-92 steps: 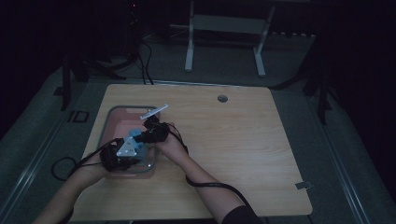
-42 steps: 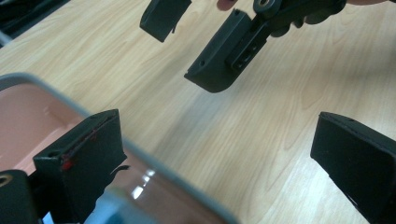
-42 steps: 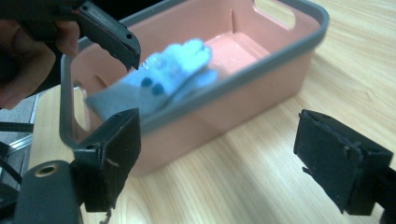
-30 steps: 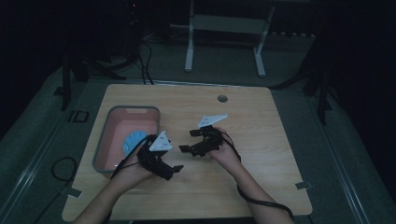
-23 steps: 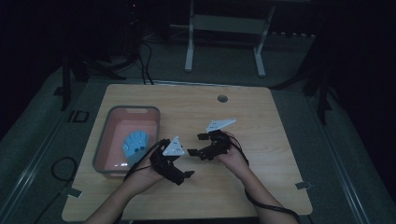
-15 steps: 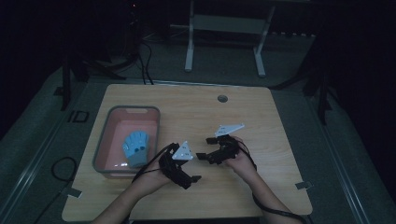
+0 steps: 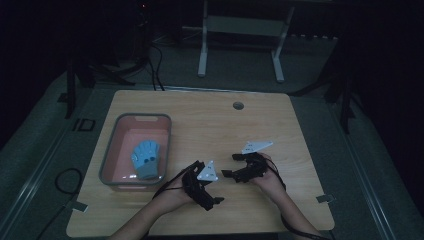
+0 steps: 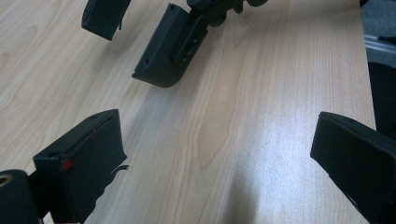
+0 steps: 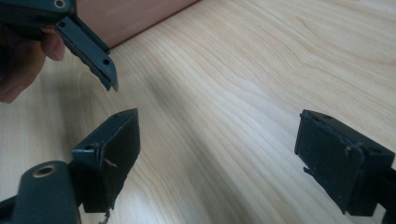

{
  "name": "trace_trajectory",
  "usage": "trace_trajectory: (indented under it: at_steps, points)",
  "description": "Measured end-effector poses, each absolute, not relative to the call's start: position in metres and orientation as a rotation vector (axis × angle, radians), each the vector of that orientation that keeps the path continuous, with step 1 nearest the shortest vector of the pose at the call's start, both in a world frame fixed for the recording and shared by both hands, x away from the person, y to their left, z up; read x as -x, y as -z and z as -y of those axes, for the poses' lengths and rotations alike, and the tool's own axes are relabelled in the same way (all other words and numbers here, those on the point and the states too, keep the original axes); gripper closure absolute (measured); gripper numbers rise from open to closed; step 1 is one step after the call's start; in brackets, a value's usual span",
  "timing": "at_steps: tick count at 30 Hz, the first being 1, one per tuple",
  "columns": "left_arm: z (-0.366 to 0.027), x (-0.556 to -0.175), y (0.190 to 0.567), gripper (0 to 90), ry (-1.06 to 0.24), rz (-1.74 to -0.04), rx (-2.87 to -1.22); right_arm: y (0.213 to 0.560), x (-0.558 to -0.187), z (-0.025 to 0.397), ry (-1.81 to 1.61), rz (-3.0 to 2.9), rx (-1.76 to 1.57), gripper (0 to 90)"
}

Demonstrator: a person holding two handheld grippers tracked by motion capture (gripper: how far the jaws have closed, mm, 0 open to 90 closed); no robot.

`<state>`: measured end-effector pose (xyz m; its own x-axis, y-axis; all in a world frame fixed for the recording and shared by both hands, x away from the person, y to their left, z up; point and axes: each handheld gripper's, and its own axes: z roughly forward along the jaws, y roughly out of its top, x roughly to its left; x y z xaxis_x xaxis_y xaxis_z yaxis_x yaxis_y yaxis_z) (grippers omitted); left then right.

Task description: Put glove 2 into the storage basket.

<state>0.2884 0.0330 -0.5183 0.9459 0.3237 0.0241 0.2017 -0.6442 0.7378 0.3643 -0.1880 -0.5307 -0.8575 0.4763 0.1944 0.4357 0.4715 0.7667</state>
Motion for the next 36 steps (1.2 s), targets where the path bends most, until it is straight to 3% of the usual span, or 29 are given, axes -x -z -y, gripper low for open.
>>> trace_trajectory:
  at_steps: [16,36]
  points:
    - [-0.02,-0.287,0.542,3.0,-0.134,-0.343,-2.301,0.554,-0.348,0.225,-1.339,-2.616,-0.885,13.3]
    - [-0.024,-0.281,0.557,3.0,-0.186,-0.354,-2.266,0.559,-0.337,0.248,-1.29,-2.536,-0.881,12.5]
